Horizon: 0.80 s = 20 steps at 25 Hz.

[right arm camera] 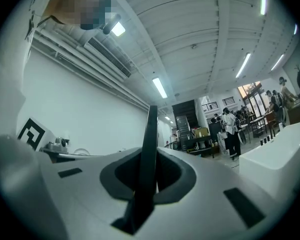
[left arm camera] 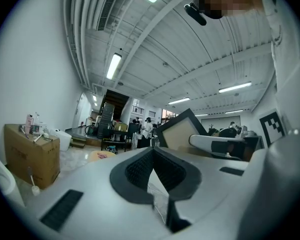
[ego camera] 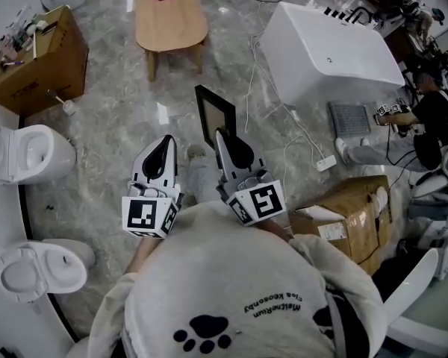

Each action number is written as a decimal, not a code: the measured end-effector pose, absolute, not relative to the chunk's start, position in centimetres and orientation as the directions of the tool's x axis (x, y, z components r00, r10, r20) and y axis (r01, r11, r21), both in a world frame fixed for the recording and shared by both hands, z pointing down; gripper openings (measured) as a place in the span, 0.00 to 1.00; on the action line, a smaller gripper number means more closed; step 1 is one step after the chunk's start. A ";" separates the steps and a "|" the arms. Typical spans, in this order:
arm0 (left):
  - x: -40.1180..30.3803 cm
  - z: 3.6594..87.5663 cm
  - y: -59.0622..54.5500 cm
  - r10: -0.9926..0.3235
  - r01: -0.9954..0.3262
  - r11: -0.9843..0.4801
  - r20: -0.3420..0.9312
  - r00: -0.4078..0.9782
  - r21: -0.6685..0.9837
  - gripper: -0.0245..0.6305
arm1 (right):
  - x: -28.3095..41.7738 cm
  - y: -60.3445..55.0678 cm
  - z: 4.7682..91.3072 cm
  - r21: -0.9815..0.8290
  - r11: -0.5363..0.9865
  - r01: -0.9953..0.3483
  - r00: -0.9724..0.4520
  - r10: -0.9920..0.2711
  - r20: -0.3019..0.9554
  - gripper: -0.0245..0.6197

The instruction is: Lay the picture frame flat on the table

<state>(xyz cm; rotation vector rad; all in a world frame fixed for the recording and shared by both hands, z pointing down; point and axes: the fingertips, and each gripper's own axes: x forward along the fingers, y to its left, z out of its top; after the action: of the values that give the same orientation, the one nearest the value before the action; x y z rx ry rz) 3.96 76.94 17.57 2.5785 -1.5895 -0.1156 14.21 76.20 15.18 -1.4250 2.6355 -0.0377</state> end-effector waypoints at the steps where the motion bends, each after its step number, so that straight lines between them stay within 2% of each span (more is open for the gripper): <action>1: 3.9 17.7 76.7 -0.895 -0.887 -0.442 -0.004 0.446 0.134 0.05 | 14.1 75.9 15.4 -0.094 0.553 -0.828 -0.543 -0.832 -0.114 0.10; 20: 3.1 16.4 61.0 -0.931 -0.924 -0.363 0.007 0.366 0.123 0.05 | 12.3 58.4 14.2 -0.131 0.651 -0.748 -0.637 -0.759 -0.135 0.10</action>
<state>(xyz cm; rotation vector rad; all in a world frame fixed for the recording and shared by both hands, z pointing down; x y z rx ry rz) 3.06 60.96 16.39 2.5074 -1.7088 -0.0974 12.31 58.41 14.24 -1.2393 2.6897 -0.0930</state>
